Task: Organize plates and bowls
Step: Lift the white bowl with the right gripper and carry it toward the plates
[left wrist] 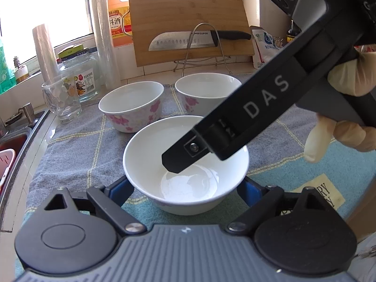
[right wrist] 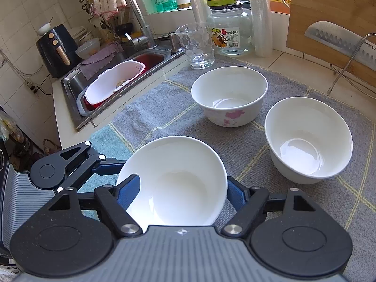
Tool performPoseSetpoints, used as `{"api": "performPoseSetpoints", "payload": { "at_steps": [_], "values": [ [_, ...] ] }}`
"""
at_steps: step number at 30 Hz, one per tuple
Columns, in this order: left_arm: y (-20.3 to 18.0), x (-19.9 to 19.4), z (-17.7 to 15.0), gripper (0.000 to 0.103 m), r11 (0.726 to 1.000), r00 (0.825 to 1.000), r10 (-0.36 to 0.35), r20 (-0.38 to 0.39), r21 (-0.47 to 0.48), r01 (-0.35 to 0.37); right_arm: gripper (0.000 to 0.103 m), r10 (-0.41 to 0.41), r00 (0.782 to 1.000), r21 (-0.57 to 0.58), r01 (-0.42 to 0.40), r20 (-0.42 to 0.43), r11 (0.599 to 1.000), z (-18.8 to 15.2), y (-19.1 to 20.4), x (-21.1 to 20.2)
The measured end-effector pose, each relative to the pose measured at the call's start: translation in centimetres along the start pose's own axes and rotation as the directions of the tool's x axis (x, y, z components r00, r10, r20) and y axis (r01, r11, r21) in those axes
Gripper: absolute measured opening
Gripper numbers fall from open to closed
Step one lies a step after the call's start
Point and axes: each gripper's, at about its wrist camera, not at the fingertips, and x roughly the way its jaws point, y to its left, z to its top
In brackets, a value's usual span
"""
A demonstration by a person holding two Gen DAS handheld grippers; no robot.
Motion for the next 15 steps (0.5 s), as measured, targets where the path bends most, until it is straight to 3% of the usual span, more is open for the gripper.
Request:
{"api": "performPoseSetpoints", "payload": {
  "at_steps": [15],
  "values": [
    [-2.0, -1.7, 1.2, 0.093, 0.999, 0.999, -0.04, 0.008, 0.02, 0.04, 0.083, 0.011, 0.999, 0.036, -0.013, 0.036, 0.999, -1.4, -0.6, -3.9]
  ]
}}
